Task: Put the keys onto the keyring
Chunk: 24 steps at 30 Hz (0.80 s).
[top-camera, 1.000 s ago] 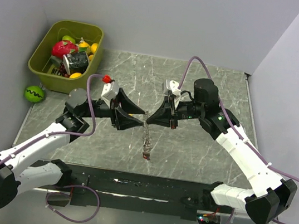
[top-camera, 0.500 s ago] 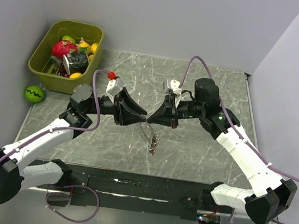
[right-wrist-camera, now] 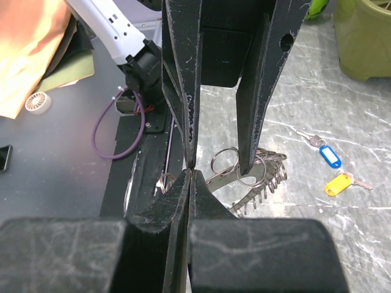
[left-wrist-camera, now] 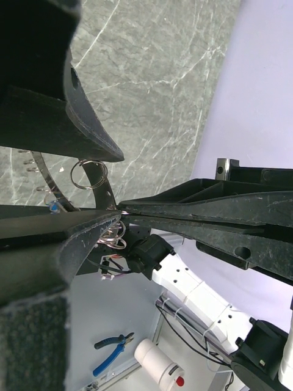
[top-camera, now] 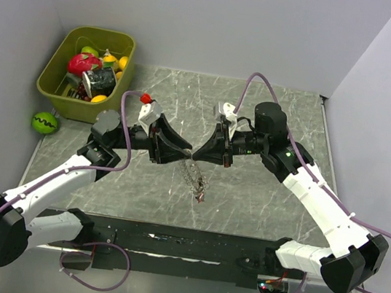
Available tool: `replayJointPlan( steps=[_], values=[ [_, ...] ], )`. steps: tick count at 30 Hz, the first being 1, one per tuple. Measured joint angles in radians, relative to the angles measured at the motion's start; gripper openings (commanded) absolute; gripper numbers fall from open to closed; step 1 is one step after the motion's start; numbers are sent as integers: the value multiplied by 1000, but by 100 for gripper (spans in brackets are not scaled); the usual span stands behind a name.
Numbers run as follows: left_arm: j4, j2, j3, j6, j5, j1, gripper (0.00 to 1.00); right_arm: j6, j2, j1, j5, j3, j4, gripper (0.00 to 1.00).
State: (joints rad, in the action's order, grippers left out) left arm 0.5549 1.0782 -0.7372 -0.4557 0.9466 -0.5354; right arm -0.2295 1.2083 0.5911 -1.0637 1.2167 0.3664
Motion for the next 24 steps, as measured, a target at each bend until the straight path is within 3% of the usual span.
replayJointPlan(
  steps=[9, 15, 24],
  values=[
    [-37, 1, 0, 27, 0, -7, 54, 20, -9, 0, 14, -27, -29, 0],
    [-54, 2, 0, 43, -2, -10, 42, 31, -9, 0, 16, -27, -38, 0],
    [-67, 32, -16, 52, -2, -24, 42, 39, -10, -5, 25, -32, -43, 0]
  ],
)
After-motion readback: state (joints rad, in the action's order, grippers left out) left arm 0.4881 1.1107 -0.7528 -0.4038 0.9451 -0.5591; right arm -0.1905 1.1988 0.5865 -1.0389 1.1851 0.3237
